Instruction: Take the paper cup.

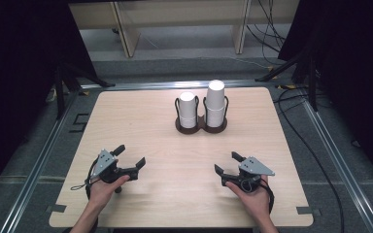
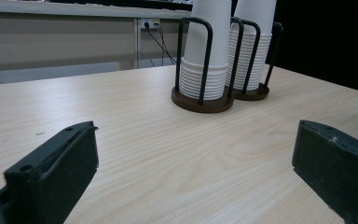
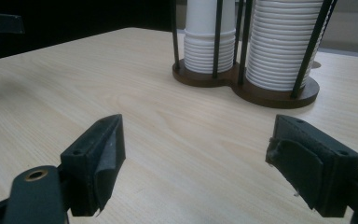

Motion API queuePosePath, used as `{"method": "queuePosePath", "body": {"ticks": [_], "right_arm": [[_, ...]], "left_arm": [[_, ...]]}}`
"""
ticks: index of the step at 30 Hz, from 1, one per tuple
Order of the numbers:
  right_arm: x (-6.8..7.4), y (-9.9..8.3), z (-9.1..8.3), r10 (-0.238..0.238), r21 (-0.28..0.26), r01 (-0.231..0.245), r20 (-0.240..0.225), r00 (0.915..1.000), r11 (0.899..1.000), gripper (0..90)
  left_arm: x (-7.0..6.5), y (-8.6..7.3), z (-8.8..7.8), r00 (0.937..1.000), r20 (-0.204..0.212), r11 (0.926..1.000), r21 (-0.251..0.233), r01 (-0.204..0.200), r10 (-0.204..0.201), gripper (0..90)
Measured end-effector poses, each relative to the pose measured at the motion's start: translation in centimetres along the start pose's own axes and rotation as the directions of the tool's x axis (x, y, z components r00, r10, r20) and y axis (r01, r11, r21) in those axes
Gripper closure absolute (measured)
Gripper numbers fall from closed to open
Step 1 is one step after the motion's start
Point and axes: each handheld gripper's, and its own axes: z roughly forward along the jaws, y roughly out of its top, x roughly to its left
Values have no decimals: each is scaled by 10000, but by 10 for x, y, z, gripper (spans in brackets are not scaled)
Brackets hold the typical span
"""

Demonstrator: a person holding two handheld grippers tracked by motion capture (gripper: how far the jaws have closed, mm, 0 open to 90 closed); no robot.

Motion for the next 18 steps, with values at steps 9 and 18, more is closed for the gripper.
{"method": "queuePosePath", "body": {"ticks": [9, 18], "right_arm": [[-3, 6, 5, 38, -274, -39, -27, 10000, 9996, 184], [6, 35, 13, -547, -508, 545, -19, 9985, 9972, 192]], "left_arm": [[-1, 3, 18, 9993, 356, 9995, 302, -75, 64, 29], [-8, 19, 55, 9914, 1053, 9951, 539, -834, 774, 38]]}}
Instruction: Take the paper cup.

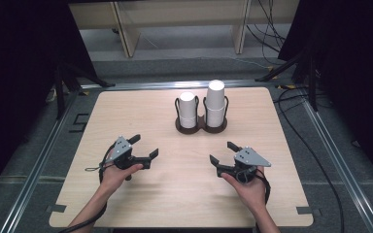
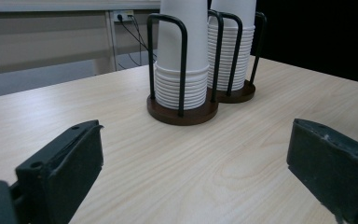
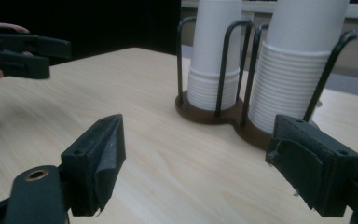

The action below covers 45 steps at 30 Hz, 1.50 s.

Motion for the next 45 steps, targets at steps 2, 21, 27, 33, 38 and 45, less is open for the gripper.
{"method": "queuePosePath", "body": {"ticks": [2, 21, 27, 33, 38, 45], "right_arm": [[1, 5, 6, 37, -144, -40, -149, 9999, 9999, 191], [-7, 56, 72, -154, -416, 140, -336, 9993, 9990, 215], [-7, 70, 94, -29, -432, 20, -212, 9998, 9991, 227], [-12, 88, 119, -410, -509, 420, 217, 9989, 9978, 242], [-18, 93, 142, -182, -124, 187, 438, 9989, 9997, 257], [-20, 98, 161, -492, 26, 492, 880, 9949, 9988, 278]], "left_arm": [[0, 3, 8, 9999, 58, 9998, 151, -105, 104, 64], [12, 24, 84, 9971, 597, 9970, 588, -510, 475, 141], [13, 27, 106, 9947, 620, 9930, 799, -865, 817, 152], [13, 29, 125, 9936, 667, 9919, 830, -965, 910, 178], [15, 26, 137, 9953, 709, 9919, 1046, -726, 654, 215], [13, 26, 147, 9960, 723, 9902, 1253, -618, 530, 243]]}}
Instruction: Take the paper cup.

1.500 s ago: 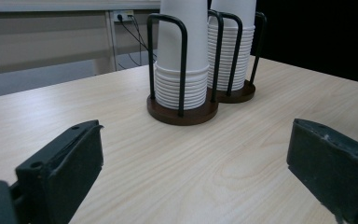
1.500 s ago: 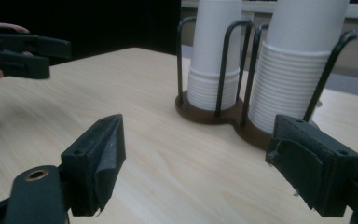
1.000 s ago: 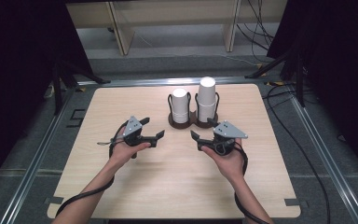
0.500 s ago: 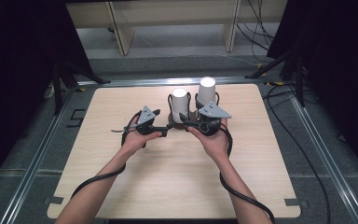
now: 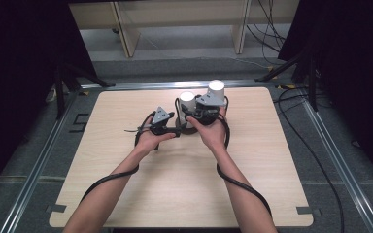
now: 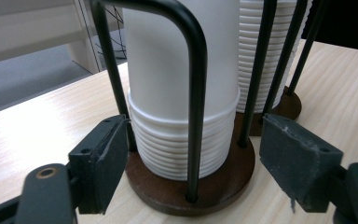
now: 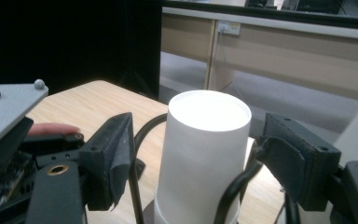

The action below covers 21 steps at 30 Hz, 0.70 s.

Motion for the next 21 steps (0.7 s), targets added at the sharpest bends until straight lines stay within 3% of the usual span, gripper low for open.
{"method": "queuePosePath", "body": {"ticks": [1, 5, 13, 14, 16, 21], "right_arm": [[1, 0, 1, 167, 106, -167, -27, 9999, 9998, 281], [0, 1, 11, 24, 240, -31, 264, 9996, 9997, 283], [-3, -2, 20, 78, 276, -93, 543, 9985, 9996, 285], [-2, -2, 22, 258, 314, -268, 321, 9992, 9991, 286], [-4, -2, 22, 54, 407, -74, 503, 9987, 9991, 288], [-1, 0, 24, 230, 406, -250, 492, 9985, 9989, 295]], "left_arm": [[0, 0, 2, 10000, -25, 10000, 46, -40, 40, 243], [1, -1, 11, 9998, -108, 9995, 275, -148, 151, 251], [3, 1, 17, 9997, -224, 9995, 330, -18, 26, 265], [3, 1, 18, 9997, -237, 9995, 308, 12, -4, 265], [3, 0, 19, 9997, -258, 9994, 358, 43, -33, 265], [2, -2, 22, 9998, -214, 9990, 436, -4, 13, 266]]}}
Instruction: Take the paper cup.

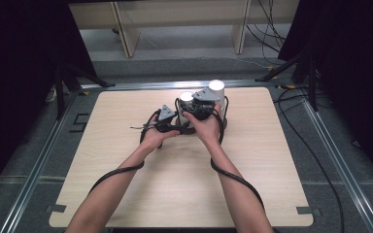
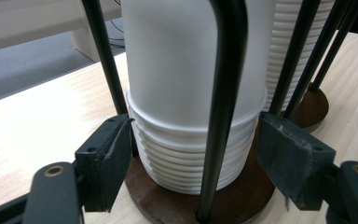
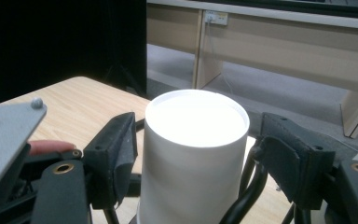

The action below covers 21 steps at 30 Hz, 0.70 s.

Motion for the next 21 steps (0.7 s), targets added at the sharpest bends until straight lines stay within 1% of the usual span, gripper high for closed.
{"method": "queuePosePath", "body": {"ticks": [1, 2, 3, 4, 5, 6, 7, 8, 9, 10, 11, 12, 13, 14, 15, 16, 17, 19, 20, 21], "right_arm": [[1, 1, 1, 150, -83, -150, 49, 9999, 9999, 301], [0, 2, 2, -41, -142, 42, 100, 9999, 9999, 301], [1, 2, 2, 116, -97, -116, 43, 9999, 9999, 302], [1, 2, 2, 116, -97, -116, 43, 9999, 9999, 302], [3, 3, 3, 197, -74, -195, 231, 9995, 9998, 302], [3, 3, 3, 197, -74, -195, 231, 9995, 9998, 302], [2, 3, 4, -86, -114, 89, 261, 9996, 9999, 303], [4, 3, 5, 129, -24, -129, 150, 9998, 9999, 307], [6, 2, 6, 376, 113, -380, 291, 9989, 9992, 314], [6, 2, 6, 376, 113, -380, 291, 9989, 9992, 314], [5, 1, 8, 86, -28, -85, 313, 9995, 10000, 315], [7, 0, 9, 205, 1, -205, 455, 9988, 9998, 315], [7, -1, 9, 159, 104, -163, 399, 9991, 9998, 314], [7, -1, 9, 159, 104, -163, 399, 9991, 9998, 314], [7, -2, 11, 147, -18, -146, 455, 9989, 9999, 314], [7, -2, 11, 128, -73, -124, 567, 9983, 9999, 314], [7, -2, 11, 266, 84, -271, 455, 9986, 9996, 316], [8, -2, 12, 195, 60, -199, 505, 9985, 9998, 315], [9, -2, 12, 344, 73, -348, 519, 9981, 9994, 316], [9, -2, 12, 378, 84, -383, 540, 9978, 9992, 317]], "left_arm": [[-1, 0, 1, 10000, -25, 10000, 63, 26, -25, 266], [-1, 0, 1, 10000, -25, 10000, 63, 26, -25, 266], [-1, 1, 1, 10000, -43, 10000, 43, 24, -24, 267], [-1, 1, 1, 10000, -43, 10000, 43, 24, -24, 267], [-1, 1, 2, 10000, -56, 10000, 59, 53, -53, 268], [0, 1, 3, 10000, -19, 10000, -15, 96, -96, 268], [-1, 1, 3, 9999, -45, 9999, 52, 118, -117, 269], [0, 1, 4, 9999, -50, 9999, 68, 134, -134, 268], [0, 0, 5, 9998, 15, 9998, 0, 188, -188, 260], [0, 0, 5, 9998, 15, 9998, 0, 188, -188, 258], [0, 1, 5, 9999, -35, 9999, 111, 125, -124, 258], [0, 1, 5, 9999, -35, 9999, 111, 125, -124, 258], [-1, 1, 6, 9998, -43, 9998, 17, 211, -211, 256], [-1, 1, 6, 9998, -43, 9998, 17, 211, -211, 255], [0, 1, 5, 10000, -14, 9999, 125, 81, -81, 253], [-1, 1, 6, 9997, -32, 9997, 0, 237, -237, 251], [-1, 1, 6, 9996, -26, 9996, 3, 277, -277, 246], [-1, 2, 8, 9997, -14, 9997, 4, 254, -254, 235], [-1, 2, 8, 9997, -62, 9996, 108, 249, -249, 230], [-1, 2, 9, 9996, -62, 9996, 102, 265, -264, 223]]}}
